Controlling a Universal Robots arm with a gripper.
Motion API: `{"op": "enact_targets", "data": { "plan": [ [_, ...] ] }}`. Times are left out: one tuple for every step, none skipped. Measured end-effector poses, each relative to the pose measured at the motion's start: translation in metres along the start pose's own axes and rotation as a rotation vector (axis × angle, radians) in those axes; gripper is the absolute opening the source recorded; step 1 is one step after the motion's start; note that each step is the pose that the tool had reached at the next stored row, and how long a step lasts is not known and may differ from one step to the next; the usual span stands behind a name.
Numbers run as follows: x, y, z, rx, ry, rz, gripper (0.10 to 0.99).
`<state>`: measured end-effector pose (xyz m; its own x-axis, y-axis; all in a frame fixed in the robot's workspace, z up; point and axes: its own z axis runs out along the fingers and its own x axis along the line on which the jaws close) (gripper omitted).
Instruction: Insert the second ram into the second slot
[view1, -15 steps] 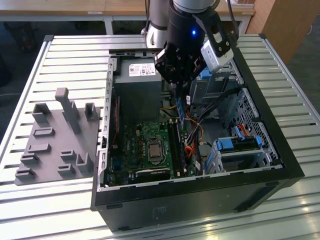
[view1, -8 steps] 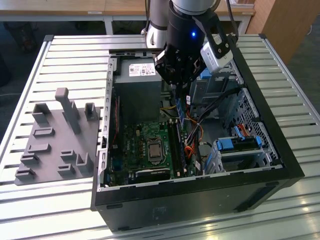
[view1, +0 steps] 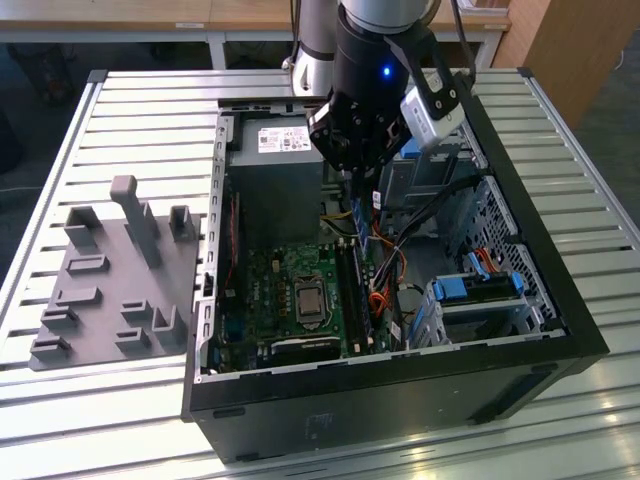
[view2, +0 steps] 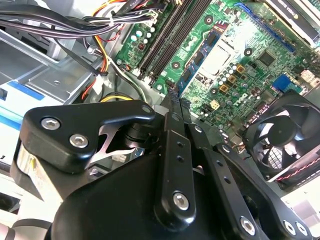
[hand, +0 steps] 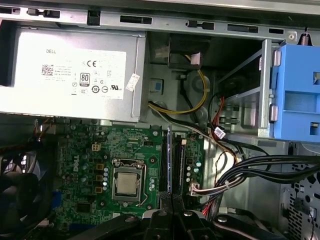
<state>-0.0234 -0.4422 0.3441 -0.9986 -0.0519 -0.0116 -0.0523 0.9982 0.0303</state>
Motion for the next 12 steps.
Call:
{"op": "enact_targets", "data": {
  "plan": [
    [0.0000,0.0000,0.0004,0.000,0.0001,0.000,0.114],
    [0.0000,0.0000,0.0008,0.000,0.0002,0.000,0.114],
    [0.0000,-0.0001,0.0014,0.000,0.0002,0.000,0.114],
    [0.0000,-0.0001,0.0018,0.000,0.0003,0.000,0.114],
    [0.0000,-0.0001,0.0022,0.000,0.0004,0.000,0.114],
    [0.0000,-0.0001,0.0027,0.000,0.0003,0.000,0.114],
    [0.0000,-0.0001,0.0032,0.000,0.0004,0.000,0.114],
    [0.0000,-0.0001,0.0037,0.000,0.0003,0.000,0.114],
    [0.0000,-0.0001,0.0042,0.000,0.0004,0.000,0.114],
    [0.0000,-0.0002,0.0049,0.000,0.0003,0.000,0.114],
    [0.0000,-0.0002,0.0056,0.000,0.0004,0.000,0.114],
    [0.0001,-0.0002,0.0062,0.000,0.0005,0.000,0.114]
  ]
}}
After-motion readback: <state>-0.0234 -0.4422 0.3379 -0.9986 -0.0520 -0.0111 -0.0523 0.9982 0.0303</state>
